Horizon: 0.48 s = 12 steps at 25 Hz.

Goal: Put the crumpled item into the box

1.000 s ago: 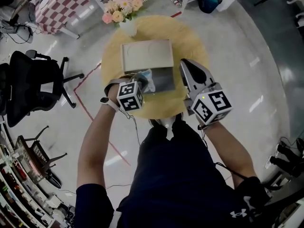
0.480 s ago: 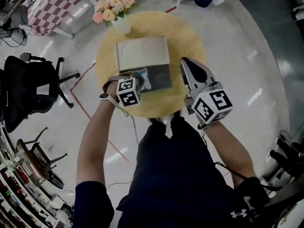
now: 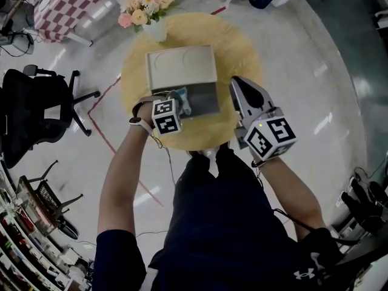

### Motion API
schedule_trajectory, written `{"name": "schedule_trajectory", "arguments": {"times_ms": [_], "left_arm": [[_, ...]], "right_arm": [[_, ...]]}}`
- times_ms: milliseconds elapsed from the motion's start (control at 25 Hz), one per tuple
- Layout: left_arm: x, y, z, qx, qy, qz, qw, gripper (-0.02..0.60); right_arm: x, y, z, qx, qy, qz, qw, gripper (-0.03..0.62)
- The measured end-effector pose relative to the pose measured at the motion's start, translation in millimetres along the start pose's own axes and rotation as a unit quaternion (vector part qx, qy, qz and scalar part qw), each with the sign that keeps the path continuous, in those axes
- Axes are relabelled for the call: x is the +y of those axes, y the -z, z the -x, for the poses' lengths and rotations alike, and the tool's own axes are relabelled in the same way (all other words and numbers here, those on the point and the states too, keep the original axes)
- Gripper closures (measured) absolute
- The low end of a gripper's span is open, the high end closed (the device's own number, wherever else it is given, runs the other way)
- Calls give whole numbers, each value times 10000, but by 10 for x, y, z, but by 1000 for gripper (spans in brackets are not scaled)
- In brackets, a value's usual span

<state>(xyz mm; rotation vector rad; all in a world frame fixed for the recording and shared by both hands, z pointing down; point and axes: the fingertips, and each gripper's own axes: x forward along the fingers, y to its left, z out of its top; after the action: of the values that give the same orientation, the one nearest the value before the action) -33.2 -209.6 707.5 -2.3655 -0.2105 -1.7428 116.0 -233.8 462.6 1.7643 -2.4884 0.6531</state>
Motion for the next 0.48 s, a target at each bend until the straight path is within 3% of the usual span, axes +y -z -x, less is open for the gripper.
{"name": "schedule_trajectory", "arguments": {"times_ms": [200,320,480], "left_arm": [[13,3,-25,58,-133,-135,9998,554],[9,16,-21,93,-164,-67,9998,514],[60,24,78,-27,-322,304,9990,433]], "right_arm": [[40,-11,-13,8,-42,-45,10000,583],[52,-18,-11,5,-44,-73,10000,583],[80,-32,-7,-10,-87,-50,9999,583]]}}
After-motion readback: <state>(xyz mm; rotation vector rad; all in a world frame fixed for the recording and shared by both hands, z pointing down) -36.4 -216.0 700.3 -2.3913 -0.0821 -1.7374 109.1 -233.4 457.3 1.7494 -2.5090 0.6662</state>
